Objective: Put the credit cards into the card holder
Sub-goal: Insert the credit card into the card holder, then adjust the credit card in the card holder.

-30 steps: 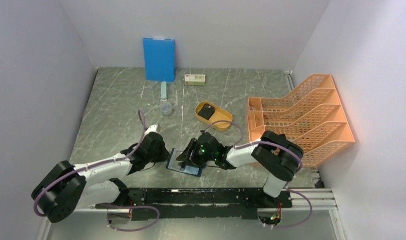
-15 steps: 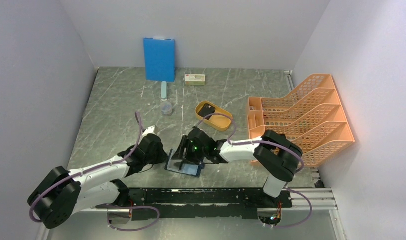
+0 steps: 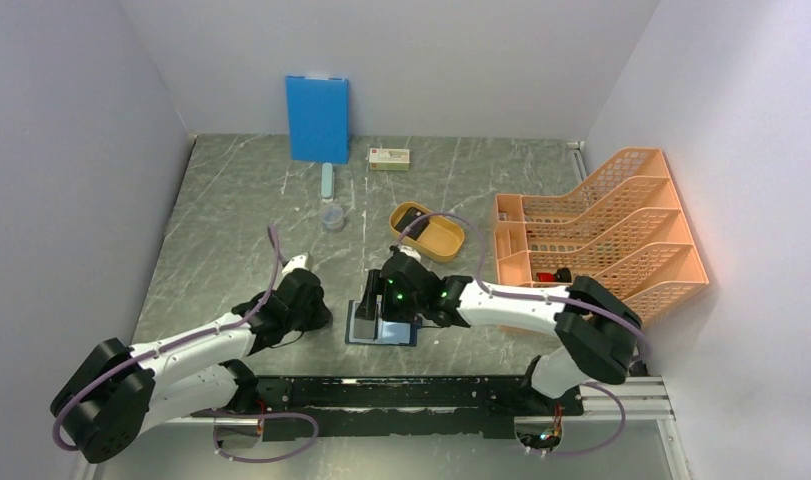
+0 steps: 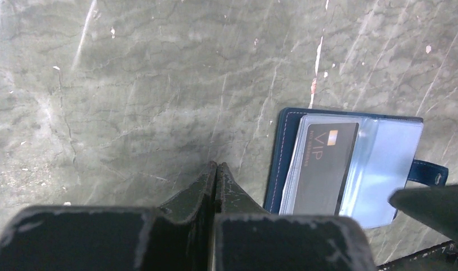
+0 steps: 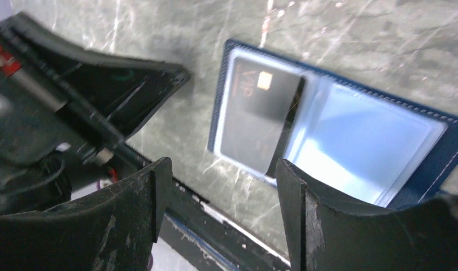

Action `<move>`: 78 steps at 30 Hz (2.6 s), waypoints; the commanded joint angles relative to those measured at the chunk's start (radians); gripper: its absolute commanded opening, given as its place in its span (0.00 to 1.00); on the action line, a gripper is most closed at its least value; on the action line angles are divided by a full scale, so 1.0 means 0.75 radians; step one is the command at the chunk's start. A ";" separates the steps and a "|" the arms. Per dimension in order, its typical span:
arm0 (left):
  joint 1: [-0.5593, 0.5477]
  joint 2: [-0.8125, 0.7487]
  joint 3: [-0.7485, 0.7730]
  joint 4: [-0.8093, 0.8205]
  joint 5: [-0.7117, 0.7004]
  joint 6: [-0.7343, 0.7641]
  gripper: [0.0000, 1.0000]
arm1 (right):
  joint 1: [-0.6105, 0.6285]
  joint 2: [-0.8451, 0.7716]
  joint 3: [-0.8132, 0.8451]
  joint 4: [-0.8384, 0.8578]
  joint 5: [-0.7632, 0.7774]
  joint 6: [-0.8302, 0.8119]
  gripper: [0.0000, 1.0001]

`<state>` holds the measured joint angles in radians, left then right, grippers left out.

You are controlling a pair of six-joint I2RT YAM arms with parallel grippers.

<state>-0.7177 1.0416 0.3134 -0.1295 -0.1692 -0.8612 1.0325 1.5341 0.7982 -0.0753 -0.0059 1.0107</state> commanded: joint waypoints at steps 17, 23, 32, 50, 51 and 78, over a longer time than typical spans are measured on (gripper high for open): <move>0.006 0.023 0.042 -0.159 -0.002 0.017 0.05 | 0.214 -0.046 -0.202 -0.041 -0.025 -0.148 0.42; 0.006 0.037 0.046 -0.153 0.012 0.022 0.05 | 0.146 -0.024 -0.196 -0.076 0.122 -0.106 0.41; 0.006 0.060 0.059 -0.132 0.030 0.039 0.05 | 0.059 -0.154 -0.210 -0.011 0.090 -0.201 0.45; 0.006 0.075 0.054 0.111 0.243 0.062 0.05 | 0.068 -0.270 -0.063 0.094 0.211 -0.157 0.63; 0.006 0.087 0.052 0.116 0.245 0.059 0.05 | 0.068 -0.237 -0.045 0.085 0.233 -0.137 0.63; 0.006 0.243 0.068 0.092 0.188 0.050 0.05 | -0.034 0.147 0.097 -0.164 0.335 -0.206 0.02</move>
<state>-0.7158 1.1976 0.3618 -0.0002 0.0048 -0.8314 1.0096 1.6409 0.8520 -0.1570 0.2020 0.8742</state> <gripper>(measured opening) 0.054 0.036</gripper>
